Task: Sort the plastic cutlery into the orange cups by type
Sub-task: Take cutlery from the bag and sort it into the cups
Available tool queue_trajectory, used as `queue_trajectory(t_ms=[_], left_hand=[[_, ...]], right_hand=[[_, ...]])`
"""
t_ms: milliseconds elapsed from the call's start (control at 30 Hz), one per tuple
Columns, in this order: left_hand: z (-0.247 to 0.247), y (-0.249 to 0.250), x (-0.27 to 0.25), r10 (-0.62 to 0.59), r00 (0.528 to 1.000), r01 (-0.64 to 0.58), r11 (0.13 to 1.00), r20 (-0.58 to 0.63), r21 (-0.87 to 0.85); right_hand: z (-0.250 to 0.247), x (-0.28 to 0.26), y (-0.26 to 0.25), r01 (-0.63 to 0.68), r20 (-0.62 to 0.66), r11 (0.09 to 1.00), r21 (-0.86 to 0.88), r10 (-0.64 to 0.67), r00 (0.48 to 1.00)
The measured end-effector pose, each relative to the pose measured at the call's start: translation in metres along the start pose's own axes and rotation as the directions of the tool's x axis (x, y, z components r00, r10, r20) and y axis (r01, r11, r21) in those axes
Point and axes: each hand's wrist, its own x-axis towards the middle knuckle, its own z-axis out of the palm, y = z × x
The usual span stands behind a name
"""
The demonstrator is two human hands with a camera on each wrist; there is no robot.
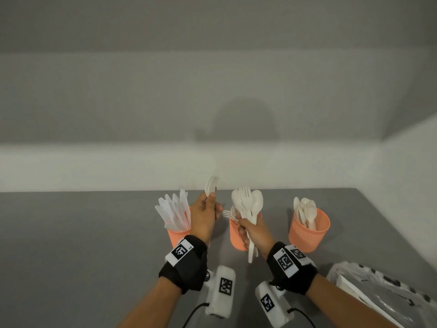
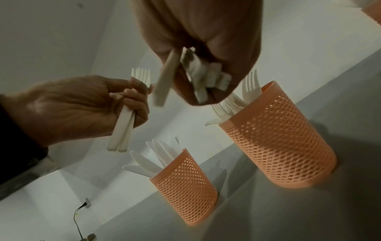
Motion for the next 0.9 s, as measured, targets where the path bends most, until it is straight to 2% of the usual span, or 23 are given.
queue_trajectory(t_ms=[100,167,267,367,467,600,800,900], left_hand=[[0.001,-0.004,-0.004,-0.086,0.996,0.088,0.994,0.029,-0.060],[0.006,-0.005,-0.007,-0.132,0.991,0.134,0.989,0.037,-0.058],[0.013,-0.006,-0.013,-0.114,0.992,0.113,0.994,0.052,0.012],[0.019,-0.002,-0.021,-0.125,0.989,0.123,0.992,0.072,0.034],[0.022,-0.004,-0.025,-0.127,0.992,0.127,0.991,-0.003,0.049],[0.020,-0.015,-0.018,-0.177,0.984,0.179,0.980,-0.021,0.089],[0.017,-0.022,-0.009,-0.268,0.963,0.268,0.962,-0.014,0.043],[0.017,-0.019,-0.010,-0.274,0.959,0.273,0.962,-0.071,-0.027]], right_hand=[[0.002,0.001,0.002,0.034,0.004,0.995,-0.098,-0.034,0.999],[0.003,0.004,0.006,0.102,0.009,0.978,-0.182,-0.102,0.995],[0.006,0.008,0.014,0.182,0.011,0.947,-0.263,-0.186,0.983],[0.009,0.008,0.017,0.189,0.028,0.957,-0.219,-0.188,0.982],[0.010,0.008,0.015,0.191,0.046,0.950,-0.248,-0.186,0.982],[0.011,0.000,0.009,0.156,0.121,0.961,-0.230,-0.130,0.984],[0.014,-0.006,0.005,0.089,0.123,0.995,-0.054,-0.082,0.989],[0.013,-0.006,0.004,0.014,0.097,1.000,0.018,-0.016,0.995]])
